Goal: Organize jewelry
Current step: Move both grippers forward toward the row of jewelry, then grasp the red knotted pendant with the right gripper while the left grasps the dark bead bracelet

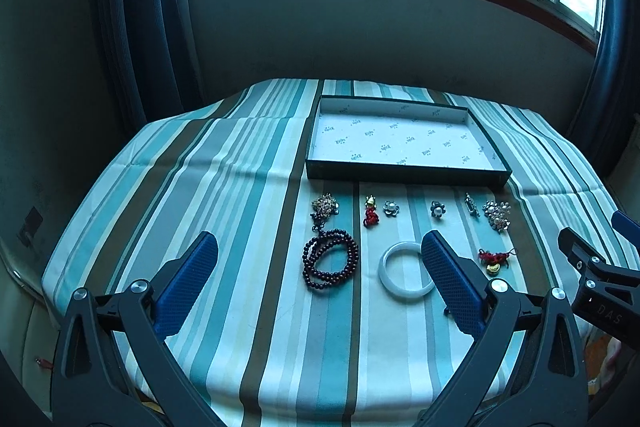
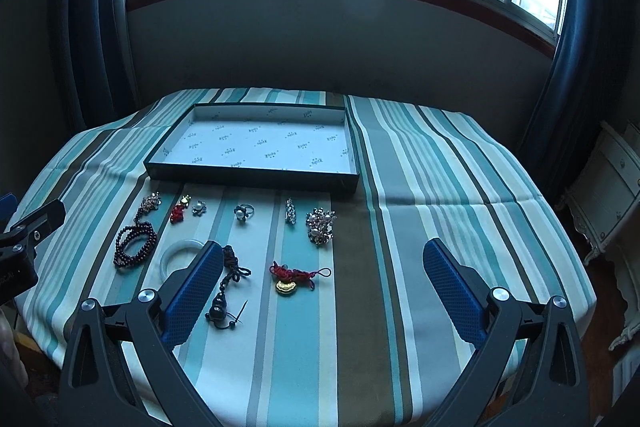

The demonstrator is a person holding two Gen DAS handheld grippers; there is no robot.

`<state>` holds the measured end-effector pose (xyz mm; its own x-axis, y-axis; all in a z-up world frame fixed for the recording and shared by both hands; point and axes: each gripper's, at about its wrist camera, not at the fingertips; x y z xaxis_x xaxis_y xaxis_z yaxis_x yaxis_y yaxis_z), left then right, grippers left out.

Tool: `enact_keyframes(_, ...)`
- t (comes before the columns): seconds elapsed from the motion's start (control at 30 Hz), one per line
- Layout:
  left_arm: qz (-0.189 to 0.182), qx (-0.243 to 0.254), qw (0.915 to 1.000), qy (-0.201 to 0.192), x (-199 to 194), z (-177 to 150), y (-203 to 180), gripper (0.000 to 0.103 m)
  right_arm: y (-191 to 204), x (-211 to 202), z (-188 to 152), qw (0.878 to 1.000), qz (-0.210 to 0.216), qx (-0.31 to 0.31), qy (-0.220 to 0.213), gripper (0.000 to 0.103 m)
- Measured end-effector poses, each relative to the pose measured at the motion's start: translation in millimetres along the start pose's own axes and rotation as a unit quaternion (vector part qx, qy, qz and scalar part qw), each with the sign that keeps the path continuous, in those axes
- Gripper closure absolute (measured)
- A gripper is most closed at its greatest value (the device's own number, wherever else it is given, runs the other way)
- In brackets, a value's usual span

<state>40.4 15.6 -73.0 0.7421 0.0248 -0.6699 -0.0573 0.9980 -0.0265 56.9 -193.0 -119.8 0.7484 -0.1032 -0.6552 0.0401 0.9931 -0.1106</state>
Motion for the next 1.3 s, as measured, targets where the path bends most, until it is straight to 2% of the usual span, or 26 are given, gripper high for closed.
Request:
enact_keyframes(0.27,0.007,0.011,0.9962,0.086,64.5,-22.8,2.7,0.003,2.8,51.9,-17.9,0.997,0.022,0.000,0.069,0.004)
enact_keyframes(0.37,0.012,0.014,0.9943,0.105,83.6,-25.8,3.3,0.013,0.9,65.5,-20.4,0.996,0.030,0.005,0.083,0.004)
enact_keyframes(0.5,0.018,0.017,0.9924,0.120,104.0,-27.1,3.4,0.014,-2.0,76.3,-19.2,0.995,0.034,0.008,0.091,0.005)
enact_keyframes(0.53,0.018,0.017,0.9921,0.123,108.4,-26.7,3.4,0.014,-2.4,78.7,-18.8,0.995,0.036,0.008,0.093,0.007)
enact_keyframes(0.6,0.019,0.019,0.9917,0.126,114.6,-25.5,2.1,0.014,-1.8,83.6,-18.7,0.994,0.041,0.006,0.100,0.031)
enact_keyframes(0.63,0.019,0.020,0.9916,0.127,117.0,-25.2,1.8,0.014,-2.2,87.1,-19.2,0.993,0.043,0.010,0.107,0.049)
enact_keyframes(0.77,0.016,0.022,0.9908,0.132,124.5,-23.3,-0.7,0.014,0.2,96.8,-19.7,0.991,0.060,0.011,0.120,0.050)
enact_keyframes(1.0,0.015,0.030,0.9910,0.130,129.2,-20.4,-5.8,0.014,22.6,101.3,-17.9,0.988,0.086,-0.023,0.126,0.051)
enact_keyframes(1.03,0.014,0.030,0.9909,0.130,130.0,-20.4,-6.1,0.014,24.5,102.9,-18.4,0.987,0.087,-0.027,0.129,0.054)
enact_keyframes(1.23,0.013,0.028,0.9904,0.135,134.2,-22.1,-5.5,0.014,20.9,111.9,-19.1,0.988,0.077,-0.021,0.135,0.055)
enact_keyframes(1.3,0.013,0.026,0.9904,0.135,135.6,-22.1,-5.2,0.014,19.6,113.5,-19.8,0.987,0.086,-0.018,0.135,0.061)
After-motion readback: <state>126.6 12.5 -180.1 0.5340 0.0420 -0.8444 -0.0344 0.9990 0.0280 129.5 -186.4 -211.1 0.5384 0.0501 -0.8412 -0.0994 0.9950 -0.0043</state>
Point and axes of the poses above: each gripper's, at about its wrist camera, not at the fingertips, and x roughly the way its jaws point, y to its left, z to its top, and after that the axes turned 3 degrees about -x, right-handed
